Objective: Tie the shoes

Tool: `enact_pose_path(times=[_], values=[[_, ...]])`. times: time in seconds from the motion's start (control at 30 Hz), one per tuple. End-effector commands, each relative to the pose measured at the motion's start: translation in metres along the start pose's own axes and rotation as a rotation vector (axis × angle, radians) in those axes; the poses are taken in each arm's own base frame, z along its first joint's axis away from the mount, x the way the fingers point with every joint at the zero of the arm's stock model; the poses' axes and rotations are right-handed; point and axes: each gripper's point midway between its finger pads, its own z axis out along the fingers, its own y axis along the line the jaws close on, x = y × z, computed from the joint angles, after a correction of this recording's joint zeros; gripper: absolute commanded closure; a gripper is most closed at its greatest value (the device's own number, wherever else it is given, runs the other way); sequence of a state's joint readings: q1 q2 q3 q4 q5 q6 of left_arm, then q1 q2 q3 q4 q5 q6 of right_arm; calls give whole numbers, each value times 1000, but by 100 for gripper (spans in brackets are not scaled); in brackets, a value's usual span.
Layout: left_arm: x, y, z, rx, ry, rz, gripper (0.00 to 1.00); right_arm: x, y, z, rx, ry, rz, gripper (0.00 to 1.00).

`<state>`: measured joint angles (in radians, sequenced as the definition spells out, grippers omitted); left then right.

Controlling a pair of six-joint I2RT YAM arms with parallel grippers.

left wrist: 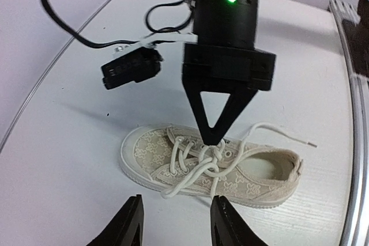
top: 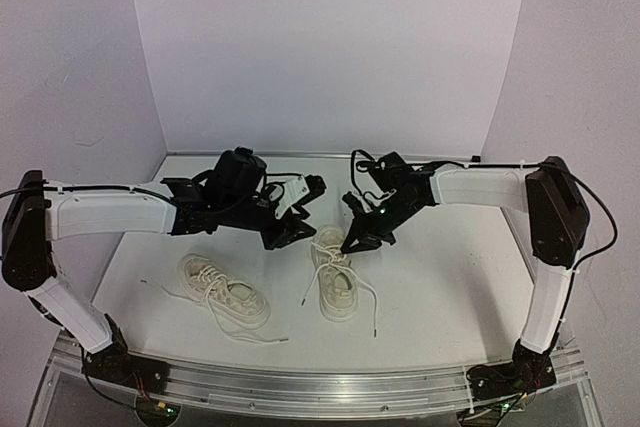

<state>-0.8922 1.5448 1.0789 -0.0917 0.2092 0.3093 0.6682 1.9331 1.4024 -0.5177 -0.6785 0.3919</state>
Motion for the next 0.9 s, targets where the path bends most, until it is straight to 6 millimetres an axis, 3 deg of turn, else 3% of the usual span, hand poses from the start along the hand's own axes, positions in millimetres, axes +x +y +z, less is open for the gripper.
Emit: enact_pose_path(times=[0.0, 0.3, 0.63, 0.87], values=[[2, -22, 12, 76, 64, 291, 62, -3, 14, -11, -32, -38, -3, 100], [9, -54, 48, 157, 122, 510, 72, -3, 14, -9, -41, -37, 29, 100], [18, -54, 78, 168, 162, 556, 79, -2, 14, -10, -42, -41, 43, 100], [28, -58, 87, 203, 194, 570, 82, -4, 14, -9, -45, -40, 46, 100]])
